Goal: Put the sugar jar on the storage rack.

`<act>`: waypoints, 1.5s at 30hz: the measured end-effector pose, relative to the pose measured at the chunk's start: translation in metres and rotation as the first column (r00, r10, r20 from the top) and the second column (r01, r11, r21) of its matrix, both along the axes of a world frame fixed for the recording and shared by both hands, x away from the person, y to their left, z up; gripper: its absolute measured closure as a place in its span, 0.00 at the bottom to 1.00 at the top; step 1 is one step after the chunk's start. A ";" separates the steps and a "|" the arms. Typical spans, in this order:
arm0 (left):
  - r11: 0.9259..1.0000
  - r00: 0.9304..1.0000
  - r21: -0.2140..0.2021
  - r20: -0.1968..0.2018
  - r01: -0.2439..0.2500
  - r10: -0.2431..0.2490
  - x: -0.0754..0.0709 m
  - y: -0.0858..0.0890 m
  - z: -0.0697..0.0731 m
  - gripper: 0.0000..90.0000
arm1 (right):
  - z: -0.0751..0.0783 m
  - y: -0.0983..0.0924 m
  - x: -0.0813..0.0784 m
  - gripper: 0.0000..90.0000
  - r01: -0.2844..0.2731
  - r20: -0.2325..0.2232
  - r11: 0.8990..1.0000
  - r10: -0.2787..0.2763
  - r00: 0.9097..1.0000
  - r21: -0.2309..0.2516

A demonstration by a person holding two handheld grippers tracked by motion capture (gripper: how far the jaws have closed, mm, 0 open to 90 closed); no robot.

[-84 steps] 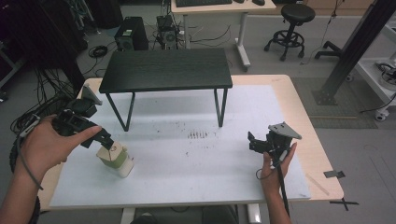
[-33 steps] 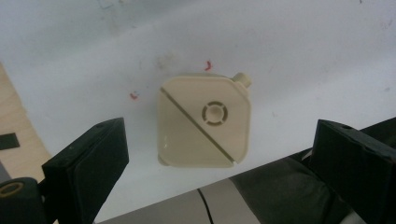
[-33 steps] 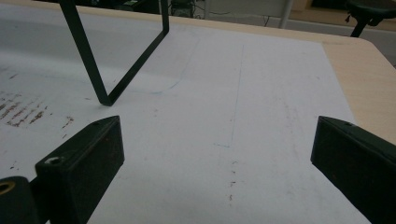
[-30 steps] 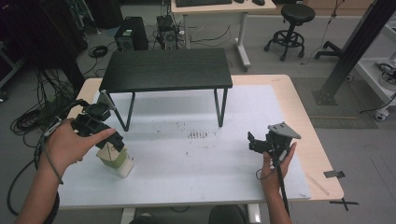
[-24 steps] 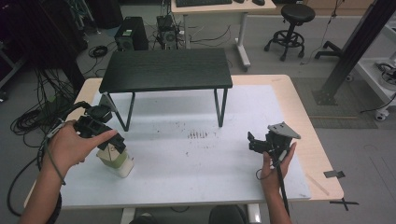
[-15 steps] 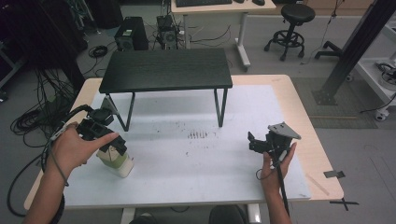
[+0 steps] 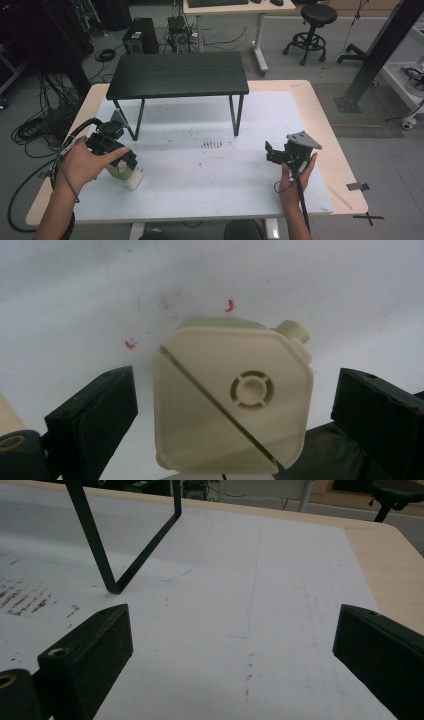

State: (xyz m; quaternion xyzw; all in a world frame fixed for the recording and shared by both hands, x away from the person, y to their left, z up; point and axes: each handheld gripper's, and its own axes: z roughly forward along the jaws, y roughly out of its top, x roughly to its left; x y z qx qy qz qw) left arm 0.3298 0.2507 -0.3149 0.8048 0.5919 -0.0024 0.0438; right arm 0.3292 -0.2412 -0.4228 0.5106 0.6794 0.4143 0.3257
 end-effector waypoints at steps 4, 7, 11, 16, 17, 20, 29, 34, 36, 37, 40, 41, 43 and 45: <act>1.000 1.000 0.002 -0.002 0.001 -0.001 0.000 -0.001 -0.003 0.05 | 0.000 0.000 0.000 0.03 -0.002 0.001 1.000 0.002 1.000 0.006; 1.000 1.000 0.001 -0.008 0.002 -0.002 0.000 -0.001 -0.006 0.05 | 0.000 0.000 0.000 0.03 -0.004 0.003 1.000 0.004 1.000 0.006; 1.000 1.000 0.006 -0.006 0.002 -0.002 0.000 -0.001 -0.008 0.05 | 0.000 0.000 0.000 0.03 -0.004 0.003 1.000 0.004 1.000 0.006; 1.000 1.000 0.015 -0.012 -0.006 0.006 0.000 -0.002 -0.012 0.05 | 0.000 0.000 -0.001 0.03 -0.002 0.004 1.000 0.002 1.000 0.002; 1.000 1.000 0.013 -0.014 -0.006 0.007 0.000 -0.002 -0.013 0.05 | 0.000 0.000 0.000 0.03 -0.002 0.003 1.000 0.002 1.000 0.003; 1.000 1.000 0.016 -0.018 -0.009 0.009 0.000 -0.001 -0.016 0.05 | 0.000 0.000 0.000 0.03 -0.001 0.003 1.000 0.001 1.000 0.004; 1.000 1.000 0.012 -0.011 -0.010 0.010 0.000 -0.001 -0.017 0.05 | 0.000 0.000 0.000 0.03 -0.001 0.003 1.000 0.001 1.000 0.000; 1.000 1.000 0.014 -0.012 -0.011 0.011 0.001 -0.001 -0.018 0.05 | 0.000 0.000 -0.001 0.03 -0.002 0.003 1.000 0.002 1.000 0.001; 1.000 1.000 0.015 -0.012 -0.011 0.011 0.000 -0.002 -0.018 0.05 | 0.000 0.000 -0.001 0.03 -0.001 0.003 1.000 0.001 1.000 0.001; 1.000 1.000 0.015 -0.012 -0.011 0.011 0.000 -0.002 -0.018 0.05 | 0.000 0.000 -0.001 0.03 -0.001 0.003 1.000 0.001 1.000 0.001; 1.000 1.000 0.015 -0.014 -0.012 0.012 0.000 -0.001 -0.019 0.05 | 0.000 0.000 -0.001 0.03 -0.002 0.004 1.000 0.002 1.000 0.002; 1.000 1.000 0.015 -0.014 -0.012 0.012 0.000 -0.001 -0.019 0.05 | 0.000 0.000 -0.001 0.03 -0.002 0.004 1.000 0.002 1.000 0.002; 1.000 1.000 0.016 -0.014 -0.013 0.013 0.000 -0.001 -0.019 0.05 | 0.000 0.000 -0.001 0.03 -0.003 0.004 1.000 0.003 1.000 0.002; 1.000 1.000 0.017 -0.014 -0.013 0.014 0.000 -0.001 -0.018 0.05 | 0.000 0.000 -0.001 0.03 -0.004 0.003 1.000 0.004 1.000 0.002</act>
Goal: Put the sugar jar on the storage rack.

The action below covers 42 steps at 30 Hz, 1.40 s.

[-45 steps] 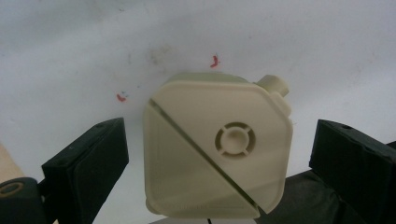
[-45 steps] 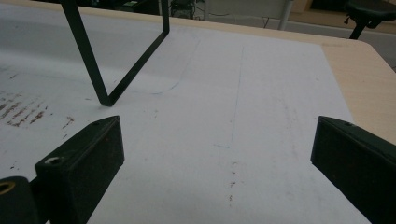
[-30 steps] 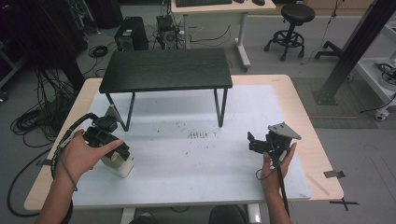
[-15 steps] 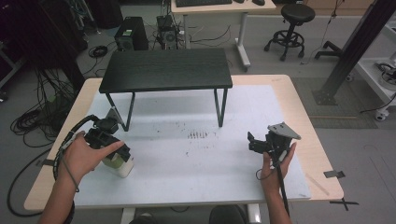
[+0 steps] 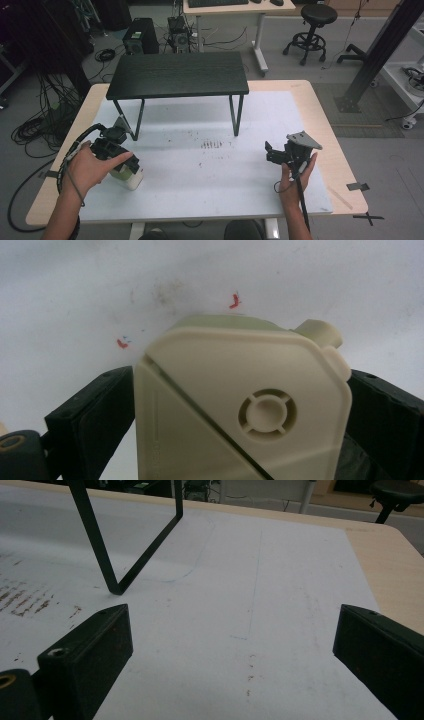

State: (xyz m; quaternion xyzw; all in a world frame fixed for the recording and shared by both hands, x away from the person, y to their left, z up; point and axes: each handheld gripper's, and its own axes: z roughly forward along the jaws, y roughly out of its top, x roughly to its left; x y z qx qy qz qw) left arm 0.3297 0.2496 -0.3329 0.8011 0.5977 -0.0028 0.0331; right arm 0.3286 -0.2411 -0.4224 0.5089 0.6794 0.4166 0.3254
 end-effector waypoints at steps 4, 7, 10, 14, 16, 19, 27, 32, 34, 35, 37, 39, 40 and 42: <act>1.000 1.000 -0.002 0.005 0.003 -0.003 0.000 -0.001 0.001 0.05 | 0.000 0.000 0.000 0.03 0.000 0.001 1.000 0.000 1.000 0.000; 1.000 1.000 -0.005 0.005 0.001 -0.001 0.000 -0.002 0.001 0.05 | 0.000 0.000 0.000 0.03 0.000 0.002 1.000 0.000 1.000 -0.001; 1.000 1.000 -0.004 0.004 0.003 -0.003 0.001 -0.002 0.000 0.05 | 0.000 0.000 0.000 0.03 0.001 0.001 1.000 -0.001 1.000 0.001; 1.000 1.000 -0.006 0.002 0.001 -0.001 0.000 -0.002 -0.001 0.05 | 0.000 0.000 0.000 0.03 0.000 0.000 1.000 0.000 1.000 0.000; 1.000 1.000 -0.006 0.002 0.001 -0.001 0.000 -0.002 -0.001 0.05 | 0.000 0.000 0.000 0.03 0.000 0.002 1.000 0.000 1.000 0.000; 1.000 1.000 -0.002 0.000 0.004 -0.004 0.000 -0.001 -0.001 0.05 | 0.000 0.000 0.000 0.03 -0.001 0.000 1.000 0.001 1.000 -0.001; 1.000 1.000 -0.006 0.004 0.002 -0.002 0.001 -0.001 0.000 0.05 | 0.000 0.001 0.000 0.03 -0.002 -0.003 1.000 0.002 1.000 -0.005; 1.000 1.000 -0.008 0.003 0.004 -0.004 0.001 -0.002 -0.002 0.05 | 0.000 0.001 0.000 0.03 -0.004 -0.003 1.000 0.004 1.000 -0.007; 1.000 1.000 -0.007 0.002 0.004 -0.004 0.001 -0.002 -0.002 0.05 | 0.000 0.001 0.000 0.03 -0.004 -0.003 1.000 0.004 1.000 -0.007; 1.000 1.000 -0.008 0.004 0.002 -0.002 0.001 -0.002 -0.002 0.05 | 0.000 0.001 0.000 0.03 -0.004 -0.004 1.000 0.004 1.000 -0.007; 1.000 1.000 -0.008 0.005 0.002 -0.002 0.001 -0.001 -0.002 0.05 | 0.000 0.001 0.000 0.03 -0.003 -0.002 1.000 0.003 1.000 -0.007; 1.000 1.000 -0.010 0.007 0.003 -0.003 0.001 -0.001 -0.001 0.05 | 0.000 0.001 0.000 0.03 -0.002 -0.002 1.000 0.002 1.000 -0.006; 1.000 1.000 -0.009 0.009 0.001 -0.001 0.001 -0.001 -0.001 0.05 | 0.000 0.001 0.000 0.03 -0.002 -0.001 1.000 0.002 1.000 -0.005; 1.000 1.000 -0.010 0.010 0.001 -0.001 0.001 -0.001 -0.001 0.05 | 0.000 0.001 0.000 0.03 -0.004 -0.003 1.000 0.004 1.000 -0.006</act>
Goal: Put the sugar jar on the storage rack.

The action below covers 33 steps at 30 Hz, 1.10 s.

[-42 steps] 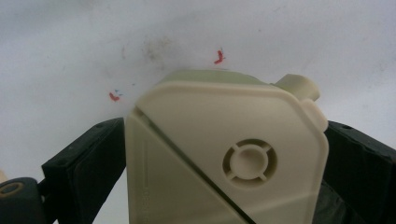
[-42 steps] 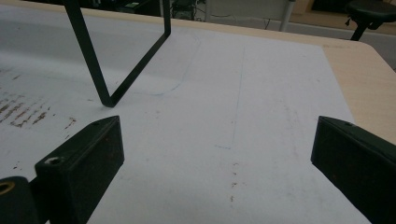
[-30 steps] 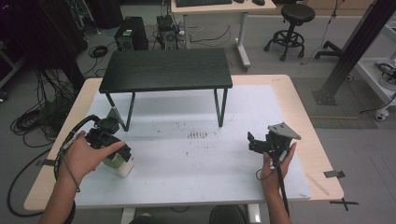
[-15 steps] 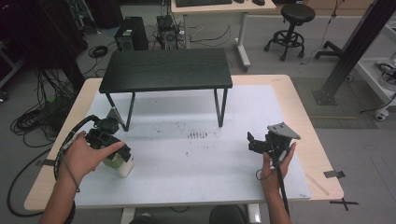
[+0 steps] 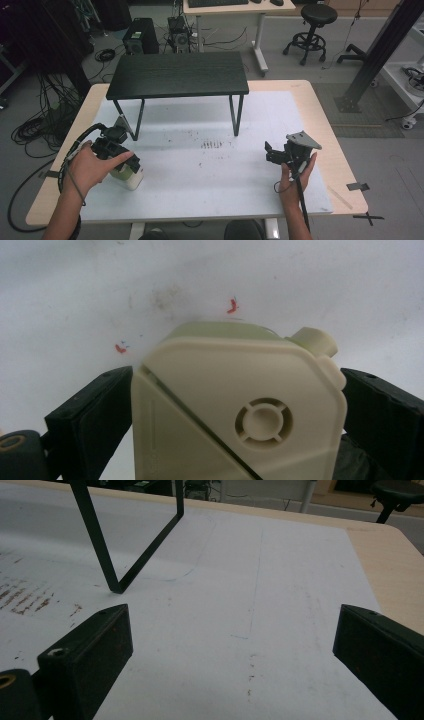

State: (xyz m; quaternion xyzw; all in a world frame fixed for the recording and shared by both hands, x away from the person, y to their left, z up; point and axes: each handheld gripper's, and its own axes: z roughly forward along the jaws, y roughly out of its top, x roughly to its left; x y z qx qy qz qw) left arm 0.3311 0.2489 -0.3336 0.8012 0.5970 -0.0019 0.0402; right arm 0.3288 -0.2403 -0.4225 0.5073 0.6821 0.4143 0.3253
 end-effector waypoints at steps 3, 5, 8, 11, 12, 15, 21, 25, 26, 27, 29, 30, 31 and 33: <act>1.000 1.000 0.000 -0.002 0.005 -0.005 0.000 0.000 0.000 0.05 | 0.000 0.000 0.000 0.03 0.001 0.001 1.000 -0.001 1.000 0.000; 1.000 1.000 0.001 -0.005 0.004 -0.004 0.000 0.000 -0.001 0.05 | 0.000 0.000 0.000 0.03 0.001 0.000 1.000 -0.001 1.000 0.002; 1.000 1.000 0.002 -0.009 0.004 -0.004 -0.001 0.000 -0.003 0.05 | 0.000 0.000 0.000 0.03 0.000 0.000 1.000 0.000 1.000 0.001; 1.000 1.000 0.000 -0.007 -0.002 0.002 -0.001 0.000 -0.003 0.05 | 0.000 0.000 0.000 0.03 0.000 0.001 1.000 0.000 1.000 0.001; 1.000 1.000 0.001 -0.005 -0.001 0.001 0.000 0.001 -0.004 0.05 | 0.000 0.000 0.000 0.03 0.000 0.001 1.000 0.000 1.000 0.002; 1.000 1.000 0.002 -0.005 -0.002 0.002 0.000 0.001 -0.003 0.05 | 0.000 0.000 0.000 0.03 0.001 0.001 1.000 -0.001 1.000 0.002; 1.000 1.000 0.004 -0.005 0.001 -0.001 0.001 0.001 -0.004 0.05 | 0.000 0.000 0.000 0.03 0.002 0.000 1.000 -0.002 1.000 0.002; 1.000 1.000 0.003 -0.005 -0.002 0.002 0.000 0.002 -0.005 0.05 | 0.000 0.000 0.000 0.03 0.001 -0.001 1.000 -0.001 1.000 0.001; 1.000 1.000 0.003 -0.007 -0.001 0.001 0.000 0.003 -0.006 0.05 | 0.000 0.000 0.000 0.03 0.001 -0.001 1.000 -0.001 1.000 0.000; 1.000 1.000 0.003 -0.008 -0.001 0.001 0.000 0.003 -0.006 0.05 | 0.000 0.000 0.000 0.03 0.002 -0.001 1.000 -0.002 1.000 0.000; 1.000 1.000 0.002 -0.010 -0.004 0.004 0.000 0.004 -0.008 0.05 | 0.000 0.000 0.000 0.03 0.002 -0.001 1.000 -0.002 1.000 0.000; 1.000 1.000 0.002 -0.010 -0.004 0.004 0.000 0.004 -0.008 0.05 | 0.000 0.000 0.000 0.03 0.002 -0.001 1.000 -0.002 1.000 0.000; 1.000 1.000 0.003 -0.011 -0.006 0.006 0.000 0.004 -0.008 0.05 | 0.000 0.000 0.000 0.03 0.002 -0.001 1.000 -0.002 1.000 0.000; 1.000 1.000 0.003 -0.012 -0.005 0.005 0.001 0.004 -0.008 0.05 | 0.000 0.000 0.000 0.03 0.002 0.000 1.000 -0.002 1.000 0.000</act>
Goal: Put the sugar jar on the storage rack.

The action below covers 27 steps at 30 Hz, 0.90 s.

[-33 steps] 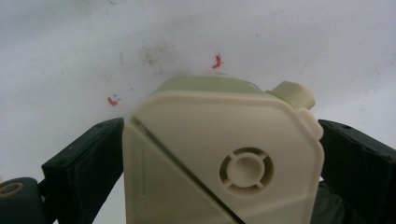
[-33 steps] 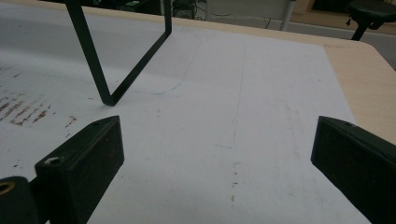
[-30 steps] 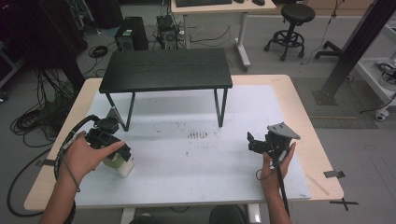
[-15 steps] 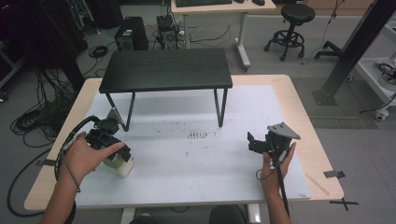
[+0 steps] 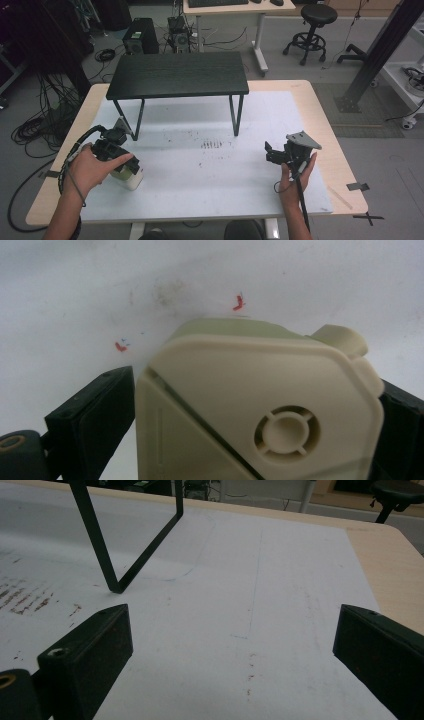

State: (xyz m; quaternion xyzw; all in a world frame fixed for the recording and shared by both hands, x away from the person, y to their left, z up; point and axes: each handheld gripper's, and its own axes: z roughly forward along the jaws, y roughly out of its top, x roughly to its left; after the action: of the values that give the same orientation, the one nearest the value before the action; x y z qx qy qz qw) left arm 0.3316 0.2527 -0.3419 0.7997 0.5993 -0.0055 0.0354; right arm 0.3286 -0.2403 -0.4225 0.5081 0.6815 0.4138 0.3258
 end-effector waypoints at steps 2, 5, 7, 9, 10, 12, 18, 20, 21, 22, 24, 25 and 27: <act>1.000 1.000 -0.002 0.002 0.003 -0.003 0.000 0.000 0.000 0.05 | 0.000 0.000 0.000 0.03 0.000 -0.001 1.000 0.000 1.000 0.000; 1.000 1.000 0.003 0.004 0.007 -0.007 0.001 -0.001 0.000 0.05 | 0.000 0.000 0.000 0.03 0.001 -0.001 1.000 -0.001 1.000 0.000; 1.000 1.000 0.006 0.009 0.003 -0.003 0.001 -0.001 -0.001 0.06 | 0.000 0.000 0.000 0.03 0.000 0.000 1.000 0.000 1.000 0.000; 1.000 1.000 0.010 0.007 0.004 -0.004 0.001 -0.001 -0.001 0.06 | 0.000 0.000 0.000 0.03 -0.001 -0.002 1.000 0.001 1.000 0.000; 1.000 1.000 0.015 0.002 0.008 -0.008 0.001 -0.001 -0.002 0.06 | 0.000 0.000 0.000 0.03 -0.001 -0.002 1.000 0.001 1.000 0.000; 1.000 1.000 0.015 0.001 0.008 -0.008 0.001 -0.001 -0.002 0.06 | 0.000 0.000 0.000 0.03 -0.002 -0.003 1.000 0.002 1.000 0.000; 1.000 1.000 0.022 -0.002 0.008 -0.008 0.001 0.000 -0.004 0.08 | 0.000 0.000 0.000 0.03 -0.001 -0.004 1.000 0.001 1.000 -0.004; 1.000 1.000 0.030 0.001 0.009 -0.009 0.001 0.000 -0.005 0.10 | 0.000 0.000 0.000 0.03 0.000 -0.003 1.000 0.000 1.000 -0.006; 1.000 1.000 0.030 0.001 0.009 -0.009 0.001 0.000 -0.005 0.11 | 0.000 0.000 0.000 0.03 0.000 -0.003 1.000 0.000 1.000 -0.006; 0.999 1.000 0.033 0.002 0.009 -0.010 0.001 0.000 -0.005 0.14 | 0.000 0.000 0.000 0.03 0.000 -0.003 1.000 0.000 1.000 -0.006; 0.999 1.000 0.032 0.000 0.009 -0.009 0.001 0.000 -0.006 0.14 | 0.000 0.000 0.000 0.03 0.000 -0.003 1.000 0.000 1.000 -0.005; 0.999 1.000 0.032 0.000 0.014 -0.014 0.001 0.000 -0.006 0.18 | 0.000 0.000 0.001 0.03 0.000 -0.005 1.000 0.000 1.000 -0.005; 0.999 1.000 0.032 0.001 0.014 -0.014 0.000 0.000 -0.007 0.20 | -0.001 0.000 0.001 0.03 -0.001 -0.006 1.000 0.001 1.000 -0.006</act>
State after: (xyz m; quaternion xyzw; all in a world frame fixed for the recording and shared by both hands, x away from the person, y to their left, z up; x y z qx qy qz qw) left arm 0.3320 0.2531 -0.3486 0.8044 0.5936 0.0045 0.0229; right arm 0.3294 -0.2399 -0.4231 0.5081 0.6838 0.4106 0.3251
